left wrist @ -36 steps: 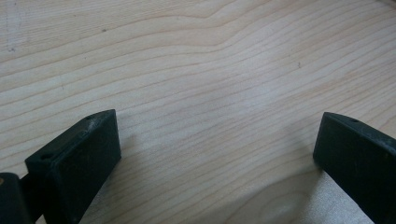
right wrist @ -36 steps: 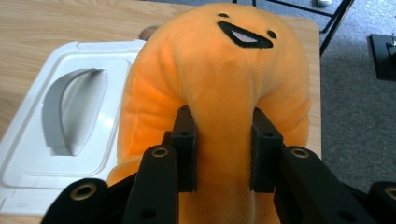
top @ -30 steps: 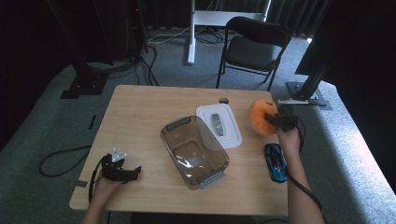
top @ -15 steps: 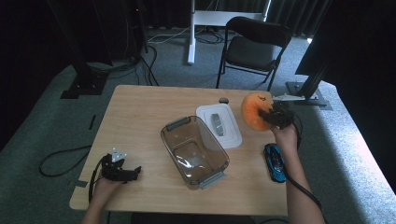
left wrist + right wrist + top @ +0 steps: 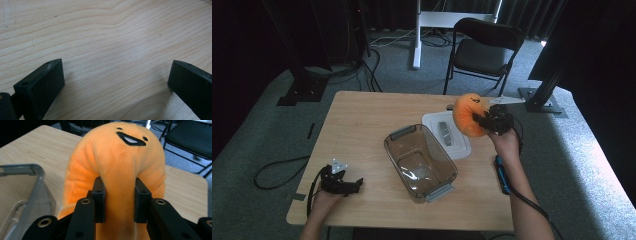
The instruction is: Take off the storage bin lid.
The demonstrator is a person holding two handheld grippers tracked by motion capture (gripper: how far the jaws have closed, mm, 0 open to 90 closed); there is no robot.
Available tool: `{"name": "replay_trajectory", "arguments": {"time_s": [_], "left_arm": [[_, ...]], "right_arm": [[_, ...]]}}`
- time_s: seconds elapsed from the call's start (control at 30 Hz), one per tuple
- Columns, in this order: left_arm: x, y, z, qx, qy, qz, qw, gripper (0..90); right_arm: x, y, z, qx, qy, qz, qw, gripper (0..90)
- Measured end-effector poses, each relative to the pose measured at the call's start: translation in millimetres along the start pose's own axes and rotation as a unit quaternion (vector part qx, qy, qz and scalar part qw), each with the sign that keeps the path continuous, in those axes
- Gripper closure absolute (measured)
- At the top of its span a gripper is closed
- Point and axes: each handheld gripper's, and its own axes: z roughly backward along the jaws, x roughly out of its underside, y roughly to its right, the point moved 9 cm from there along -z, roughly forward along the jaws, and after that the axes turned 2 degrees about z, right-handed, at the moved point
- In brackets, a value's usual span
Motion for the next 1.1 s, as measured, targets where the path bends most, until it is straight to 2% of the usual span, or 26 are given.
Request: {"name": "replay_trajectory", "arguments": {"time_s": [0.17, 0.2, 0.23, 0.33, 0.37, 0.4, 0.8, 1.1], "left_arm": [[-0.1, 0.1, -0.1, 0.000, 0.001, 0.001, 1.0000, 1.2], [-0.1, 0.1, -0.1, 0.000, 0.001, 0.001, 1.0000, 1.1], [-0.1, 0.1, -0.1, 0.000, 0.001, 0.001, 1.0000, 1.2], [-0.1, 0.1, -0.1, 0.000, 0.001, 0.001, 1.0000, 1.2], [-0.1, 0.1, -0.1, 0.000, 0.001, 0.001, 1.0000, 1.2], [-0.1, 0.1, -0.1, 0.000, 0.001, 0.001, 1.0000, 1.2], [-0.1, 0.1, -0.1, 0.000, 0.001, 0.001, 1.0000, 1.1], [-0.1, 0.1, -0.1, 0.000, 0.001, 0.001, 1.0000, 1.2]], "right_arm": [[-10.8, -21.4, -0.7, -0.019, 0.008, 0.014, 0.9997, 68.9], [-10.8, -21.4, -0.7, -0.019, 0.008, 0.014, 0.9997, 68.9], [-14.8, -31.5, -1.2, -0.030, 0.010, 0.022, 0.9993, 68.9], [-20.1, -46.6, -0.8, -0.045, 0.014, 0.032, 0.9984, 68.9], [-20.1, -46.6, -0.8, -0.045, 0.014, 0.032, 0.9984, 68.9], [-23.1, -55.0, 0.0, -0.053, 0.018, 0.040, 0.9976, 68.9], [-31.5, -104.7, -1.7, -0.113, 0.025, 0.075, 0.9904, 68.7], [-31.6, -143.2, -13.2, -0.152, 0.014, 0.101, 0.9832, 68.6]]}}
